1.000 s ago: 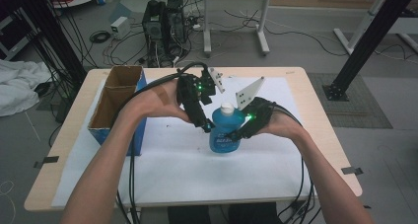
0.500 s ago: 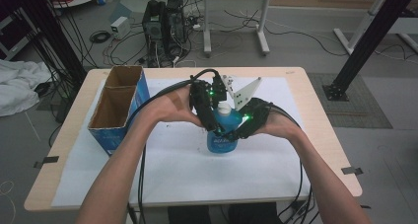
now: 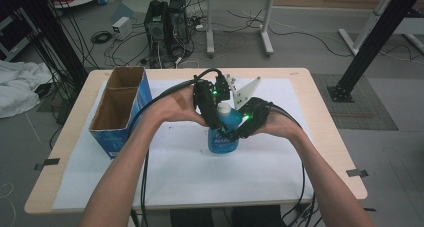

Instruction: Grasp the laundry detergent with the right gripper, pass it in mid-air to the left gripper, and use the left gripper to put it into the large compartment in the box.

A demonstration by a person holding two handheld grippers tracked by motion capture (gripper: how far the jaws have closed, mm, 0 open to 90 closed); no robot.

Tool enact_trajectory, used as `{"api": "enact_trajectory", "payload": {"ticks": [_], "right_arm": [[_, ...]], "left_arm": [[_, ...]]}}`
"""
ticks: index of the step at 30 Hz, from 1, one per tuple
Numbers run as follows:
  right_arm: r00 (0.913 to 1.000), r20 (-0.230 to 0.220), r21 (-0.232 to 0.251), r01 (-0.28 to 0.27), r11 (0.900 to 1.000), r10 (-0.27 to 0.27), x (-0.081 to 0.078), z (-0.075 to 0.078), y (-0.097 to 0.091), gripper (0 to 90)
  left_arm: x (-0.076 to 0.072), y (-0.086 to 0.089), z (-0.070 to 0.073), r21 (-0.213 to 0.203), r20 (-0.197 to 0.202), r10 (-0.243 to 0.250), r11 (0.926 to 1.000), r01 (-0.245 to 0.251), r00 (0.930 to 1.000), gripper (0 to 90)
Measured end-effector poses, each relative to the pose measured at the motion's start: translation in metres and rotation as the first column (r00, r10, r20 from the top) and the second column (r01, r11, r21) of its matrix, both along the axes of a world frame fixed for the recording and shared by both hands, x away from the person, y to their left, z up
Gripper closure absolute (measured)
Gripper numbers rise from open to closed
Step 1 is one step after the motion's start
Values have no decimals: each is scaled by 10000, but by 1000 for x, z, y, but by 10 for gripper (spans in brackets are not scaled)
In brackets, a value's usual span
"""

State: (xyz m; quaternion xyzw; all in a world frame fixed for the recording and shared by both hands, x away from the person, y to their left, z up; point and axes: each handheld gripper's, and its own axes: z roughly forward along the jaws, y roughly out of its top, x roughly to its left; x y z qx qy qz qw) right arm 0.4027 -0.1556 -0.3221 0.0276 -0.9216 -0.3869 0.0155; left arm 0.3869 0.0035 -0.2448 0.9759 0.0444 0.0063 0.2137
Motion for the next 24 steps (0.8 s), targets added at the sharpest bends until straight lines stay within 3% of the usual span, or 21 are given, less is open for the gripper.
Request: {"api": "enact_trajectory", "payload": {"ticks": [24], "right_arm": [[9997,229,11,77,10000,-77,-2,0,1,458]], "left_arm": [[0,-6,-2,46,-90,-196,9998,196,9998,286]]}}
